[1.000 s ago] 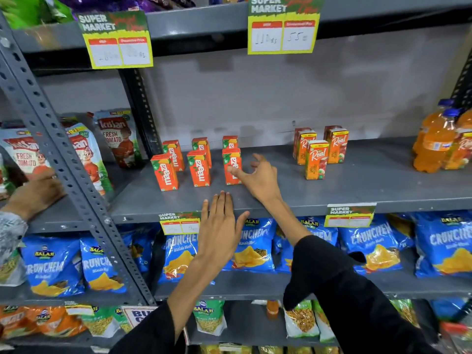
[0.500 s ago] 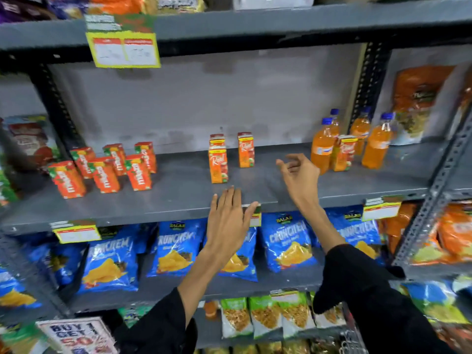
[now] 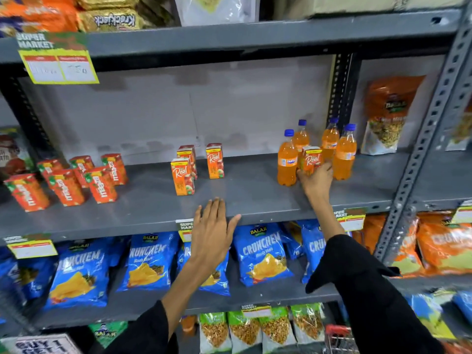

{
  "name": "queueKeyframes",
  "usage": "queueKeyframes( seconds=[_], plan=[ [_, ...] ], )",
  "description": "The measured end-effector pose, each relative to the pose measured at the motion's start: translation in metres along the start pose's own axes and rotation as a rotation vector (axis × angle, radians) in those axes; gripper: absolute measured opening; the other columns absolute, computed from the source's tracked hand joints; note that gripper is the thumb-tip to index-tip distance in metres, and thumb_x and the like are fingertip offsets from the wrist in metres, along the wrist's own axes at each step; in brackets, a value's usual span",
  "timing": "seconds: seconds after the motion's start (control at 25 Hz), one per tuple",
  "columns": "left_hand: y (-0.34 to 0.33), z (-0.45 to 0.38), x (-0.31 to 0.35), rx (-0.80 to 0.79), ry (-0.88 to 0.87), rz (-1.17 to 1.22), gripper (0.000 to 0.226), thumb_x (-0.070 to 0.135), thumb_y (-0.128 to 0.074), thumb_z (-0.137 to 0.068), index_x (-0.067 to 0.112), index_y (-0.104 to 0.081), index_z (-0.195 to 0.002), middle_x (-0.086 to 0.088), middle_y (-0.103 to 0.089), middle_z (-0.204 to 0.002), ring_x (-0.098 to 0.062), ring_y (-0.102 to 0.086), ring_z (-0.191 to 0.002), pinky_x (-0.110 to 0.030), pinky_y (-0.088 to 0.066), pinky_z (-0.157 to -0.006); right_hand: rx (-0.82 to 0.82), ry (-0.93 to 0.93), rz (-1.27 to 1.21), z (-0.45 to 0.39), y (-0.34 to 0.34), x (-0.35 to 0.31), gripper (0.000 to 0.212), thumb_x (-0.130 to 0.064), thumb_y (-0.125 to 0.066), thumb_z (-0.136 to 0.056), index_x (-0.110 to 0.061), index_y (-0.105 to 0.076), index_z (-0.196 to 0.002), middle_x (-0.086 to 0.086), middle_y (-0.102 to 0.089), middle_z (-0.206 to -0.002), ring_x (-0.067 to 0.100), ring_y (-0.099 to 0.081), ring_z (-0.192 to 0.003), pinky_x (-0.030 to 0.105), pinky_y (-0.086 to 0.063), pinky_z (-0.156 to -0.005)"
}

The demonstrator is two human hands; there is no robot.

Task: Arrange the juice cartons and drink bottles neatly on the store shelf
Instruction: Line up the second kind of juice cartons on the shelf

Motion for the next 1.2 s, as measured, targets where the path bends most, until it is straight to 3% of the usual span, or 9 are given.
queueKeyframes(
  seconds=[0.2, 0.32, 0.6, 0.76, 1.0, 1.2],
  plan=[
    [0.002, 0.000, 0.002, 0.019, 0.001, 0.019, 0.075, 0.058, -0.014, -0.101, 0.005, -0.047, -0.143, -0.011, -0.052, -0.149, -0.028, -0.045, -0.140, -0.047, -0.032, -0.119, -0.044, -0.023, -0.088, -0.014, -0.009, 0.005, 0.054, -0.012, -0.077, -0.081, -0.002, -0.050, -0.127, 0.022, -0.061, -0.127, 0.041, -0.059, -0.118, 0.048, -0.047, -0.099],
    [0.002, 0.000, 0.000, 0.028, -0.015, 0.031, 0.073, 0.057, -0.016, -0.101, 0.005, -0.048, -0.142, -0.012, -0.053, -0.147, -0.028, -0.046, -0.138, -0.047, -0.033, -0.117, -0.011, -0.021, -0.127, -0.001, -0.001, 0.006, 0.045, -0.008, -0.076, -0.082, -0.001, -0.054, -0.121, 0.019, -0.065, -0.123, 0.038, -0.062, -0.115, 0.043, -0.049, -0.095],
    [0.004, 0.003, -0.015, 0.059, -0.046, 0.078, 0.075, 0.058, -0.015, -0.100, 0.006, -0.050, -0.141, -0.011, -0.056, -0.145, -0.027, -0.047, -0.138, -0.046, -0.031, -0.118, 0.020, 0.054, -0.183, 0.066, 0.007, -0.009, 0.047, -0.019, -0.080, -0.080, -0.012, -0.054, -0.119, 0.007, -0.066, -0.116, 0.023, -0.063, -0.108, 0.040, -0.053, -0.092],
    [0.007, 0.007, -0.032, 0.057, -0.013, 0.050, 0.072, 0.056, -0.021, -0.101, 0.004, -0.053, -0.138, -0.013, -0.058, -0.142, -0.029, -0.050, -0.135, -0.048, -0.034, -0.117, -0.129, 0.099, -0.229, 0.099, -0.012, -0.042, 0.049, -0.025, -0.080, -0.080, -0.013, -0.055, -0.121, 0.000, -0.065, -0.109, 0.015, -0.064, -0.096, 0.030, -0.052, -0.085],
    [0.009, 0.008, -0.054, 0.015, -0.009, 0.093, 0.066, 0.054, -0.024, -0.104, 0.007, -0.042, -0.147, -0.010, -0.047, -0.153, -0.025, -0.037, -0.144, -0.043, -0.023, -0.123, -0.317, 0.165, -0.202, 0.125, -0.076, -0.095, 0.038, -0.022, -0.081, -0.079, -0.007, -0.059, -0.106, 0.010, -0.071, -0.103, 0.024, -0.067, -0.096, 0.027, -0.046, -0.074],
    [0.005, 0.007, -0.058, 0.008, -0.037, 0.091, 0.065, 0.053, -0.025, -0.105, 0.007, -0.037, -0.150, -0.011, -0.041, -0.157, -0.023, -0.032, -0.148, -0.040, -0.020, -0.124, -0.426, 0.157, -0.175, 0.126, -0.116, -0.123, 0.059, -0.020, -0.086, -0.073, -0.004, -0.049, -0.117, 0.013, -0.067, -0.114, 0.028, -0.066, -0.103, 0.030, -0.051, -0.075]
  ],
)
Point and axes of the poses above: each hand's wrist, its own z-axis away from the middle knuckle, its own y-axis out of the back of the hand, x = y × z, the point moved 1 cm from there along -z, towards the middle knuckle
